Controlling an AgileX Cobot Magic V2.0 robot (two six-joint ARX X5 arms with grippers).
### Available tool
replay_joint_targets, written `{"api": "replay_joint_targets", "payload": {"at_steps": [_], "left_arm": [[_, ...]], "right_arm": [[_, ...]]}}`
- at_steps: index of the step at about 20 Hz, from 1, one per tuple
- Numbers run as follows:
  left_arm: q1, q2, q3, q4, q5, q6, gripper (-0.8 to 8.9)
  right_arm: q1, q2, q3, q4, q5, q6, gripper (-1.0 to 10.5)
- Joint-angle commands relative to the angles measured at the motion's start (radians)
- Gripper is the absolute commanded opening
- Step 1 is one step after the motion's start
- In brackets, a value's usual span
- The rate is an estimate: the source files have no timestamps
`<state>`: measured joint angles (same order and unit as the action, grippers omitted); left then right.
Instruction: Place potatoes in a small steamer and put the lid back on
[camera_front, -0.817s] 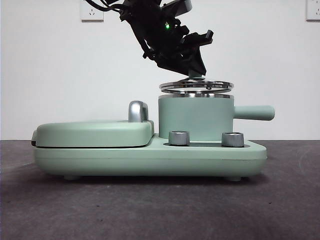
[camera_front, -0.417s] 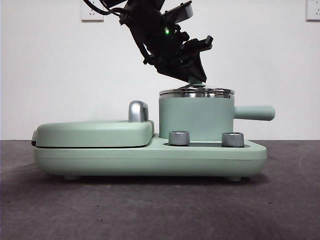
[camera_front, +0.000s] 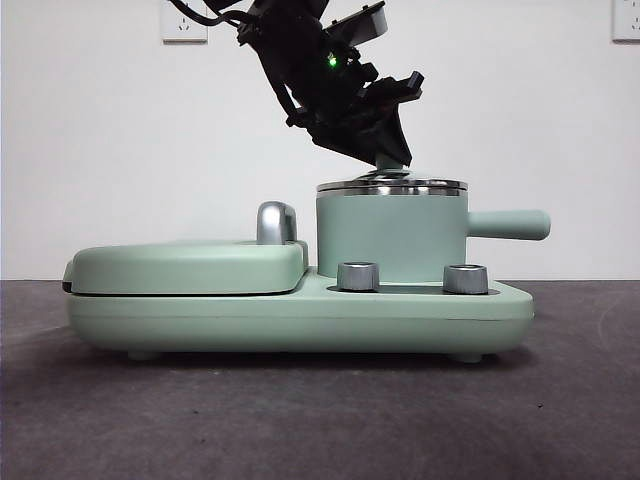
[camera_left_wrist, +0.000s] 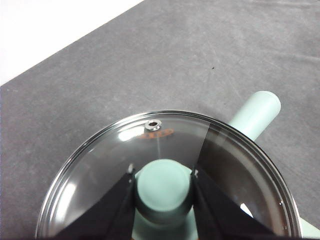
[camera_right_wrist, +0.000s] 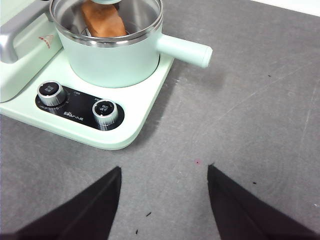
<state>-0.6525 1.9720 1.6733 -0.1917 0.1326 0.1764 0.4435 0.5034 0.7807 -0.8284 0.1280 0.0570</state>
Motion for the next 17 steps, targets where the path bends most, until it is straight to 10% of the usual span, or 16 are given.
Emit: {"api": "replay_joint_targets", "payload": {"at_steps": [1, 6, 17], "left_arm": [[0.0, 0.03, 0.021, -0.015, -0.005, 0.021, 0.13], [0.0, 0.029, 0.021, 0.035, -0.005, 0.016, 3.06], [0.068, -0.175, 0.019, -0.14, 0.098, -0.276, 3.12]], "right_arm": [[0.006, 0.003, 0.003, 0.004, 0.004, 0.011, 2.7], [0.006, 0.003, 0.003, 0.002, 0.004, 0.012, 2.7], [0.006, 0.003, 0.003, -0.011, 0.002, 0.012, 2.7]]}}
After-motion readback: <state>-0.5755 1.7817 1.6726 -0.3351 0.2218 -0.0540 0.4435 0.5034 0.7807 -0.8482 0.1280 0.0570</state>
